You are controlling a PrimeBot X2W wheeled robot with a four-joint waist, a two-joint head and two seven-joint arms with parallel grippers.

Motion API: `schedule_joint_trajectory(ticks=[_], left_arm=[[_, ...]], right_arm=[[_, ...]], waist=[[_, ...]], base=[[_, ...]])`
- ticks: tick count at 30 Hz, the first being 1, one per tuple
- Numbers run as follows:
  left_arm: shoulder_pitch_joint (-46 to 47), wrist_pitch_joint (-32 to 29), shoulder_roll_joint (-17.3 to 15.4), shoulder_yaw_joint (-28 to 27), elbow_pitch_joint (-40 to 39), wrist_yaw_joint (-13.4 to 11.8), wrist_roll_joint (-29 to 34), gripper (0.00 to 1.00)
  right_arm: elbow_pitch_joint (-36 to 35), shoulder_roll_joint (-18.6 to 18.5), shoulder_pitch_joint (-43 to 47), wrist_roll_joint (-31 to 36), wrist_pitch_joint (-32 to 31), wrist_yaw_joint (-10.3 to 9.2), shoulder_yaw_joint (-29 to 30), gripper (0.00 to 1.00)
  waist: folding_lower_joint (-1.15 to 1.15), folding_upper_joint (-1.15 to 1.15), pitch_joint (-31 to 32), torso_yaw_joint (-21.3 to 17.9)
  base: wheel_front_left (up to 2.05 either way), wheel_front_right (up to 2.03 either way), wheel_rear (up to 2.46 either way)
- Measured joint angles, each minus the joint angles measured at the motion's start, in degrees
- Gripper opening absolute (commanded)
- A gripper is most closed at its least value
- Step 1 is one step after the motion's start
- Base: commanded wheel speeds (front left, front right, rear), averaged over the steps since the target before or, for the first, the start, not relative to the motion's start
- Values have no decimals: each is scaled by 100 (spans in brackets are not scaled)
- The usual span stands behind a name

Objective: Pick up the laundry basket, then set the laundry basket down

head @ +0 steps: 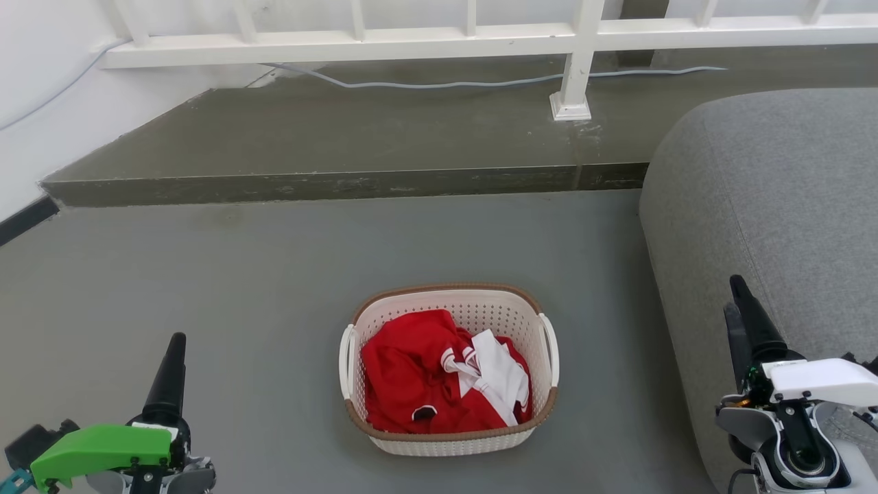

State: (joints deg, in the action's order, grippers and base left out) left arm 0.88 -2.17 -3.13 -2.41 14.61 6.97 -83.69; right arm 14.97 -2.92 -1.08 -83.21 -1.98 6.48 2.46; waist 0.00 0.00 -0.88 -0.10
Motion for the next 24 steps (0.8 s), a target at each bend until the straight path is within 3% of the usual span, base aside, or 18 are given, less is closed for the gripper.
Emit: schedule_joint_trajectory(ticks=[11, 24], left_arm=[[5, 212, -285, 240, -33, 0, 1150, 100], [29, 475, -282, 218, -254, -102, 2404, 100]], right_arm=[[-1, -244, -81, 1055, 224, 0, -360, 100], [-127, -321, -200, 2353, 455, -63, -691, 100]], waist=[[0, 0, -35, 1], [0, 0, -71, 1]], base=[[0, 0, 0], [0, 0, 0]])
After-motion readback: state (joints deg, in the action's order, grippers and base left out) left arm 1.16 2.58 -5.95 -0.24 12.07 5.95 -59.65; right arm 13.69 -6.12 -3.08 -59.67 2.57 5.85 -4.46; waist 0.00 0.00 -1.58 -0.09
